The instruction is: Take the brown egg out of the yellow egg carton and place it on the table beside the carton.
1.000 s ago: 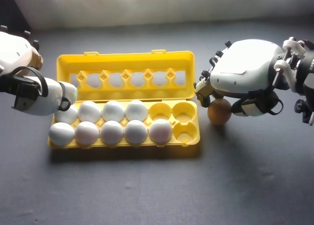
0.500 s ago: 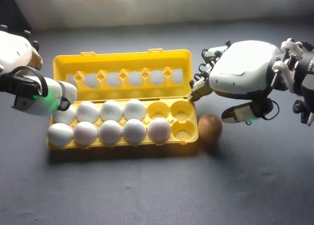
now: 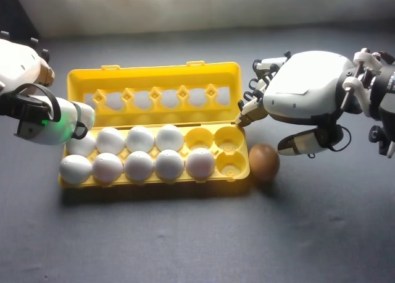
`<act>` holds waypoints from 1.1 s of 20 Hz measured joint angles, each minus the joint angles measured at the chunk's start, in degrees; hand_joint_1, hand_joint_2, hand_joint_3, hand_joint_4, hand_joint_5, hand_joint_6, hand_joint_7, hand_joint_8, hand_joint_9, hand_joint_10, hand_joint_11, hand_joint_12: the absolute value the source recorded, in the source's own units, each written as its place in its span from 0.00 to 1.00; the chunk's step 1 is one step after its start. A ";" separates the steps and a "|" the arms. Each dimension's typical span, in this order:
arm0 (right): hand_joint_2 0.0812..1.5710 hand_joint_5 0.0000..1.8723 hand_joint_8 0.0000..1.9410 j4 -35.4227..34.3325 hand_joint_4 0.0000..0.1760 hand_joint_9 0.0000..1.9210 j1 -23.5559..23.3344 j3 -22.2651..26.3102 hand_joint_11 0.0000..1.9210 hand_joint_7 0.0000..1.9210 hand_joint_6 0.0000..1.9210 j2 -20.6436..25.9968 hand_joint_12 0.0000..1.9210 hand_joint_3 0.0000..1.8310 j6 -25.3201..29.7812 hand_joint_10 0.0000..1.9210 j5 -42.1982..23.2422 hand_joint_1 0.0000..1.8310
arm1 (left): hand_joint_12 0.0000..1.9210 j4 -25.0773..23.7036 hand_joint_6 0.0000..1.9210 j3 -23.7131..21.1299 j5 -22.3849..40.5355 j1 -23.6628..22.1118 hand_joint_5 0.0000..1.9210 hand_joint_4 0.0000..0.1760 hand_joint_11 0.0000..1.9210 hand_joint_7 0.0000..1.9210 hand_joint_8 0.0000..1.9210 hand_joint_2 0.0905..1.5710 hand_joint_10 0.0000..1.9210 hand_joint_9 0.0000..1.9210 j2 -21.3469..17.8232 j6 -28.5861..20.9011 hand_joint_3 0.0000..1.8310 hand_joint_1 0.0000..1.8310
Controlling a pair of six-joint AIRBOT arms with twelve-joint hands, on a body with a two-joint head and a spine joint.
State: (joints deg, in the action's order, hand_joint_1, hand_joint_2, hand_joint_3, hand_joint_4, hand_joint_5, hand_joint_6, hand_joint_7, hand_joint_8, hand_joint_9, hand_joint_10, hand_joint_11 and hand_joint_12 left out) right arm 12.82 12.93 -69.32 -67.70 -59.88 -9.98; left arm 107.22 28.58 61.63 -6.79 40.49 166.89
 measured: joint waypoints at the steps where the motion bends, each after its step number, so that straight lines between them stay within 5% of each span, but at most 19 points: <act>1: 0.74 0.27 0.00 0.02 0.00 0.20 -0.22 0.00 0.00 0.32 0.02 0.37 0.76 0.00 0.00 0.28 0.20 0.52 | 0.42 0.00 0.00 0.00 0.00 0.00 0.20 0.00 0.00 0.24 0.00 0.81 0.00 0.22 0.00 0.00 0.00 0.00; 7: 0.74 0.28 0.01 -0.02 0.00 0.21 -1.97 1.60 0.01 0.33 0.02 5.05 0.76 0.00 0.07 0.29 2.78 0.53 | 0.38 0.02 0.00 0.24 -0.09 0.00 0.20 0.00 0.00 0.23 0.00 0.81 0.00 0.21 0.00 0.02 0.00 0.00; 13: 0.74 0.28 0.00 2.51 0.00 0.20 -2.73 9.33 0.00 0.32 0.01 14.27 0.77 0.00 0.31 0.29 3.89 0.52 | 0.44 -0.02 0.00 0.46 -0.04 0.00 0.21 0.00 0.00 0.24 0.00 0.81 0.00 0.23 0.00 0.00 0.00 0.00; 17: 0.73 0.29 0.01 4.00 0.00 0.21 -3.87 15.10 0.01 0.33 0.02 22.47 0.77 0.00 1.42 0.29 1.09 0.53 | 0.37 0.37 0.00 0.46 0.04 0.28 0.18 0.00 0.00 0.22 0.00 0.81 0.00 0.21 0.00 -0.02 0.00 0.00; 19: 0.75 0.28 0.00 7.82 0.00 0.20 -4.59 16.33 0.00 0.32 0.01 24.85 0.77 0.00 7.26 0.29 -2.03 0.51 | 0.39 0.33 0.00 0.46 -0.02 0.28 0.19 0.00 0.00 0.22 0.00 0.81 0.00 0.21 0.00 0.00 0.00 0.00; 22: 0.73 0.29 0.01 24.22 0.00 0.21 -4.55 15.39 0.01 0.33 0.02 25.97 0.77 0.00 24.68 0.29 -11.04 0.53 | 0.39 0.39 0.00 0.46 -0.04 0.04 0.20 0.00 0.00 0.23 0.00 0.81 0.00 0.22 0.00 0.00 0.00 0.00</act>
State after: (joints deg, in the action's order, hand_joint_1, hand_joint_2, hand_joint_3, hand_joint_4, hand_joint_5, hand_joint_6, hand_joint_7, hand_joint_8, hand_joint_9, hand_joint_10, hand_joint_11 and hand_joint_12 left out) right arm 37.04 8.38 -53.93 -41.74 -35.20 -21.02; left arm 107.61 29.04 61.58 -6.74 40.49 166.89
